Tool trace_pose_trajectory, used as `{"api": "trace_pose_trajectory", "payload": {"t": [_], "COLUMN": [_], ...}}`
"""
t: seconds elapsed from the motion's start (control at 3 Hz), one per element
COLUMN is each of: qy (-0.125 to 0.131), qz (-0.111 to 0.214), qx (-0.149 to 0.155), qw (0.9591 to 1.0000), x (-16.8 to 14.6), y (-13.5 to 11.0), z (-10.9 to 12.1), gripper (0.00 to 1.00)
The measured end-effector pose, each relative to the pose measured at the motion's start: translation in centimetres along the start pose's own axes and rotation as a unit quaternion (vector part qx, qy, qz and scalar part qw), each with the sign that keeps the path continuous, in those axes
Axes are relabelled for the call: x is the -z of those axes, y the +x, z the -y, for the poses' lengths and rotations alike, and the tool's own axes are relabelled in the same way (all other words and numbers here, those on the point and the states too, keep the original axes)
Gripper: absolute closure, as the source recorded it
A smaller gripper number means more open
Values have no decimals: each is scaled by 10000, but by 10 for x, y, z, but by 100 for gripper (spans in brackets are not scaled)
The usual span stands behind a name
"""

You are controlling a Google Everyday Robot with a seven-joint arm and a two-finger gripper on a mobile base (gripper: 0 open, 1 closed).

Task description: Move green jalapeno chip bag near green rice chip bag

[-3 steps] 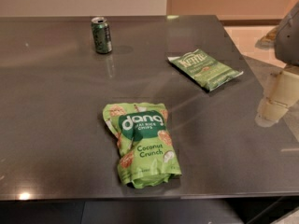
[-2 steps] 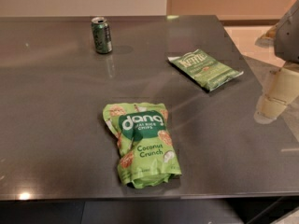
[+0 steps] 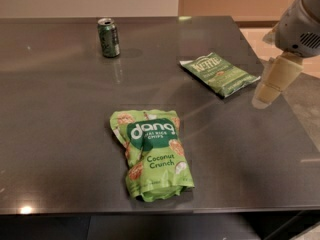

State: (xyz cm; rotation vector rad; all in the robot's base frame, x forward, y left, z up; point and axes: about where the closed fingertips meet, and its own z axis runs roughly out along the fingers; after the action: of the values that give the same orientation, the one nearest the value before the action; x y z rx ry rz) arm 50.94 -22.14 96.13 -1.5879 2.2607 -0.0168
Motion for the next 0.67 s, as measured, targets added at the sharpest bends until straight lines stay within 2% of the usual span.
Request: {"api": "trace_pose_trajectory", "payload": {"t": [0.67], "qy": [-200], "qz": [136], "qx": [-166], "qw": [9996], "x": [-49], "y": [4], "z": [62], "gripper": [0]}}
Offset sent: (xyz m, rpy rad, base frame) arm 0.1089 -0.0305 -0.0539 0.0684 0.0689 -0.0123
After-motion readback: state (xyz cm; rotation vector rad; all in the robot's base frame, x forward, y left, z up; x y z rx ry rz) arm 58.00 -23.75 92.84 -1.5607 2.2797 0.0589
